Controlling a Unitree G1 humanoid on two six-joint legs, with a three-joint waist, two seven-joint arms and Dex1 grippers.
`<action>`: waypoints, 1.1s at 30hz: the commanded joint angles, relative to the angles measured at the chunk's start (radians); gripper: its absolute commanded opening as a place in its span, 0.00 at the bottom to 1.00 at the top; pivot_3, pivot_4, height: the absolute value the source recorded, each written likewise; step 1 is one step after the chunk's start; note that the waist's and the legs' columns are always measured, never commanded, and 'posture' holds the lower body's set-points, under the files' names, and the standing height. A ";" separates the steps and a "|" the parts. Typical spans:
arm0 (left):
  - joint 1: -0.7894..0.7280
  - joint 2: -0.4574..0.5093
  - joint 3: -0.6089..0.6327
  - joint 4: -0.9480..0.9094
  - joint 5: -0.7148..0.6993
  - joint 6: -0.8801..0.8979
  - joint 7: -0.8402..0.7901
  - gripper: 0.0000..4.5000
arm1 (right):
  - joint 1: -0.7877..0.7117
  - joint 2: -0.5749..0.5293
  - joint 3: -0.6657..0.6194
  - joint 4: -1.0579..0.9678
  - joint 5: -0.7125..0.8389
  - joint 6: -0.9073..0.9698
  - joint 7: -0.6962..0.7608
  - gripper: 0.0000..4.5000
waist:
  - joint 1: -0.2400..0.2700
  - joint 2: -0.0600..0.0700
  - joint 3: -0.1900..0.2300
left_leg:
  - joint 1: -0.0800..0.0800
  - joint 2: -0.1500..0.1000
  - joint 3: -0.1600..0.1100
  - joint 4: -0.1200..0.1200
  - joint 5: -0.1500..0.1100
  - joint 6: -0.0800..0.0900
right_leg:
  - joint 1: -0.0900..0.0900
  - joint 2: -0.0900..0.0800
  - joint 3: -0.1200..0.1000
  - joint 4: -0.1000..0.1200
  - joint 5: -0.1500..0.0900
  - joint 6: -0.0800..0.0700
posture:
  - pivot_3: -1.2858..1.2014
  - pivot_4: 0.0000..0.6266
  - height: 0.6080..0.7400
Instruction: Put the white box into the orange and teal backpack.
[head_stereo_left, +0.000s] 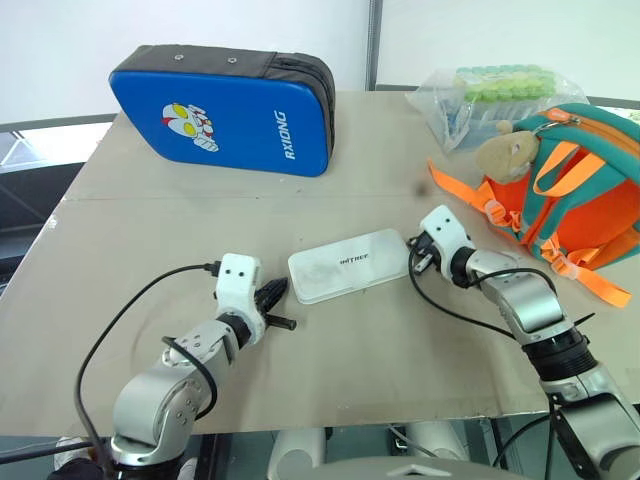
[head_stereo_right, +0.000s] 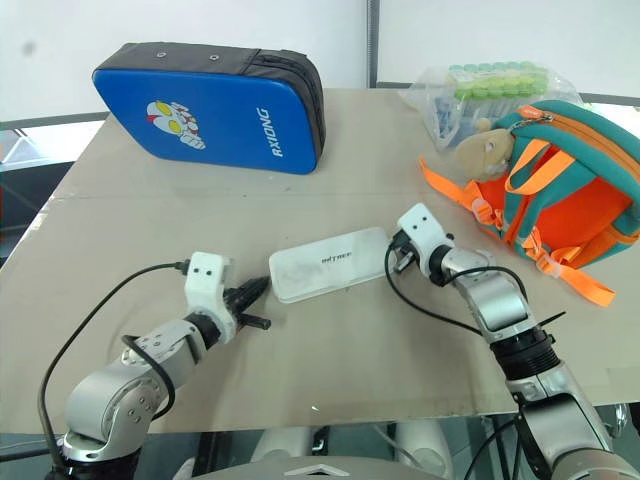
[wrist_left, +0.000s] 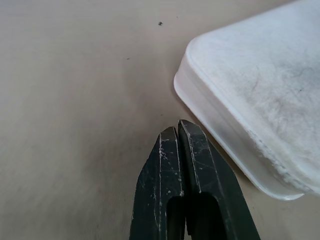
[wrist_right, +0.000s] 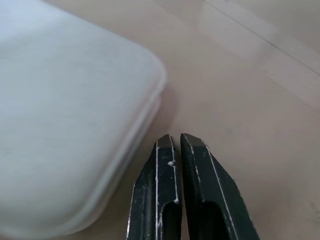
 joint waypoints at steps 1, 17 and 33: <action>-0.021 0.070 -0.038 0.029 0.047 -0.061 -0.113 0.01 | 0.065 -0.033 -0.004 -0.167 0.058 0.051 0.082 0.01 | -0.002 0.000 0.000 | 0.000 0.000 0.000 -0.001 0.000 0.000 | 0.000 0.000 0.000 0.000 0.000 0.000 | 0.52 0.24 1.00; -0.047 0.259 0.217 0.240 -0.142 0.047 -0.460 0.62 | 0.295 -0.131 -0.181 -0.419 0.071 0.187 0.003 0.00 | -0.012 0.000 0.000 | 0.002 0.001 0.000 -0.001 0.000 0.000 | -0.001 0.000 0.001 0.000 0.000 0.000 | 0.52 0.24 1.00; -0.369 0.182 0.238 0.586 -0.518 0.733 -0.376 0.98 | 0.174 -0.191 -0.024 -0.356 -0.009 0.121 0.105 0.00 | -0.002 0.000 0.001 | 0.001 0.000 -0.002 -0.001 0.000 0.000 | 0.000 0.000 0.001 0.000 0.001 0.005 | 0.52 0.24 1.00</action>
